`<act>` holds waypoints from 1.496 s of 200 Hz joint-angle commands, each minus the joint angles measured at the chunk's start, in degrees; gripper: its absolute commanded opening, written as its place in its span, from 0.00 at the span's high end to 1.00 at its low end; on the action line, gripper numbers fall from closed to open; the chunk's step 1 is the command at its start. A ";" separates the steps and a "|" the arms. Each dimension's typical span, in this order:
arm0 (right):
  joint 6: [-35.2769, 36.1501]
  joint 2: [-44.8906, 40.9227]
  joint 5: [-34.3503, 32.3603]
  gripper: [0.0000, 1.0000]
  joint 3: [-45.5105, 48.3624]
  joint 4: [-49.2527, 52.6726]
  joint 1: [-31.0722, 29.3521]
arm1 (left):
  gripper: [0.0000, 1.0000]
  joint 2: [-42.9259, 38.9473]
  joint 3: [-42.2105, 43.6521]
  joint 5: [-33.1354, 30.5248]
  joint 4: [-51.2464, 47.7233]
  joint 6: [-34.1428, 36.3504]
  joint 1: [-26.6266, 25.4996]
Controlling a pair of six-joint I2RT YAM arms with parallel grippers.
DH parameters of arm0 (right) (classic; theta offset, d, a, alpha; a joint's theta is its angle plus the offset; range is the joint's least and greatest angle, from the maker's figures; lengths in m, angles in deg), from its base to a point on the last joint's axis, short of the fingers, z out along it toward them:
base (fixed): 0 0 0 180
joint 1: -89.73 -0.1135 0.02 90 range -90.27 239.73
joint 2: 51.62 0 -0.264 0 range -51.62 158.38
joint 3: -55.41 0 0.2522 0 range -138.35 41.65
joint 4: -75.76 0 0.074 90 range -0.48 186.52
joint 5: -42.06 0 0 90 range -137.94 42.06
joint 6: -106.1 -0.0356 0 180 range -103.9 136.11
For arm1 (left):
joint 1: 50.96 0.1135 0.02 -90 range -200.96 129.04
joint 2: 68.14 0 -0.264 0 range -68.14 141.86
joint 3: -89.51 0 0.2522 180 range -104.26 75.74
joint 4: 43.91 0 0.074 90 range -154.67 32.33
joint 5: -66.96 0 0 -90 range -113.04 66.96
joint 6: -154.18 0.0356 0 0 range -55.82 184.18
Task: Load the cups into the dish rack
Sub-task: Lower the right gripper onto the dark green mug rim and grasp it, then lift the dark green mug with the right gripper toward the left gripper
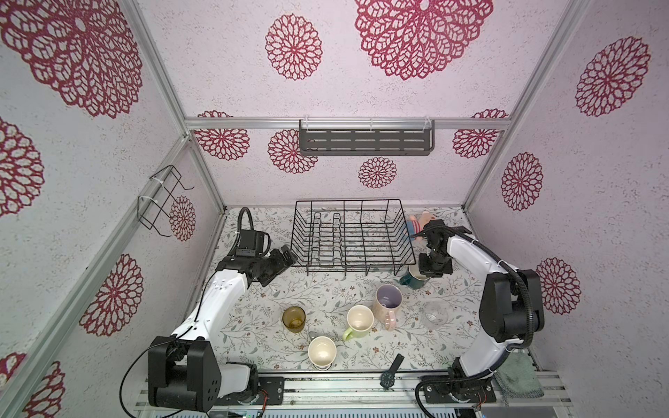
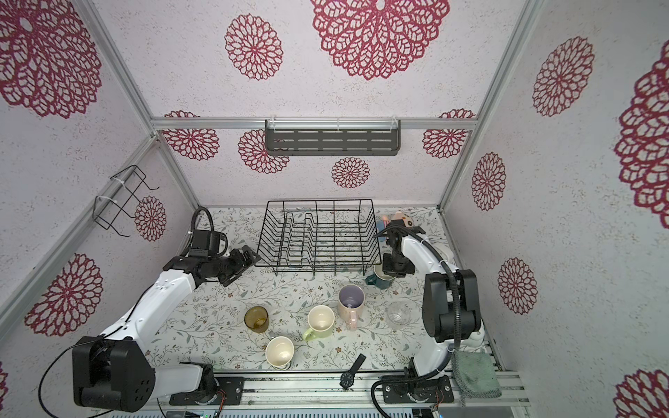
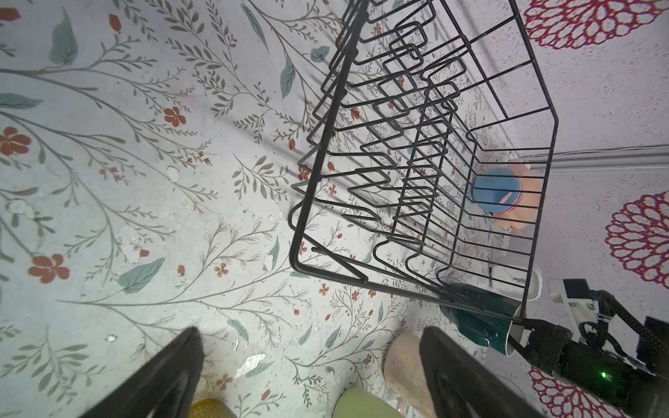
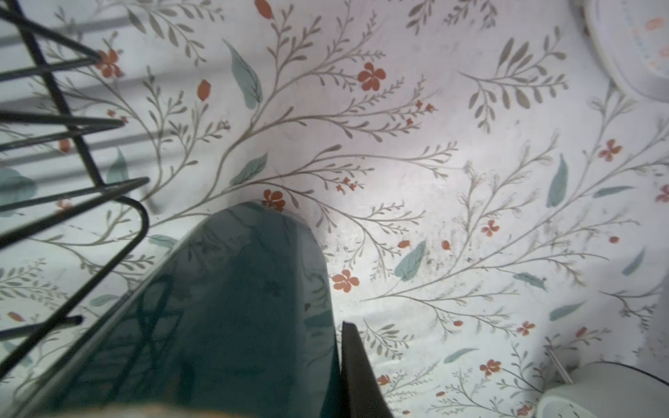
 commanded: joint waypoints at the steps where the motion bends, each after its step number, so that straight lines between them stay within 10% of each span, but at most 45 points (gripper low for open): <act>1: 0.10 -4.40 -6.93 0.98 -1.10 5.66 0.75 | 0.02 0.74 -2.11 0.44 -0.32 0.58 -0.53; 65: -1.16 -8.89 -10.16 1.00 0.25 4.51 1.92 | 0.03 1.05 -4.56 -0.39 -2.98 1.78 -0.48; 128: -2.03 -24.65 -5.05 1.00 3.38 -11.12 1.85 | 0.02 -1.50 -1.64 11.73 8.40 -4.29 -0.99; 210: -10.22 -41.71 31.95 1.00 28.61 -72.03 0.96 | 0.02 -4.53 -1.65 33.58 33.72 -16.69 -4.44; 265: -21.10 -33.42 50.47 1.00 28.60 -93.17 -6.29 | 0.00 1.38 -2.81 41.75 45.00 -26.67 -10.90; 299: -13.82 -30.68 55.66 1.00 25.03 -90.70 -13.63 | 0.02 5.33 -5.25 44.23 50.41 -31.58 -15.38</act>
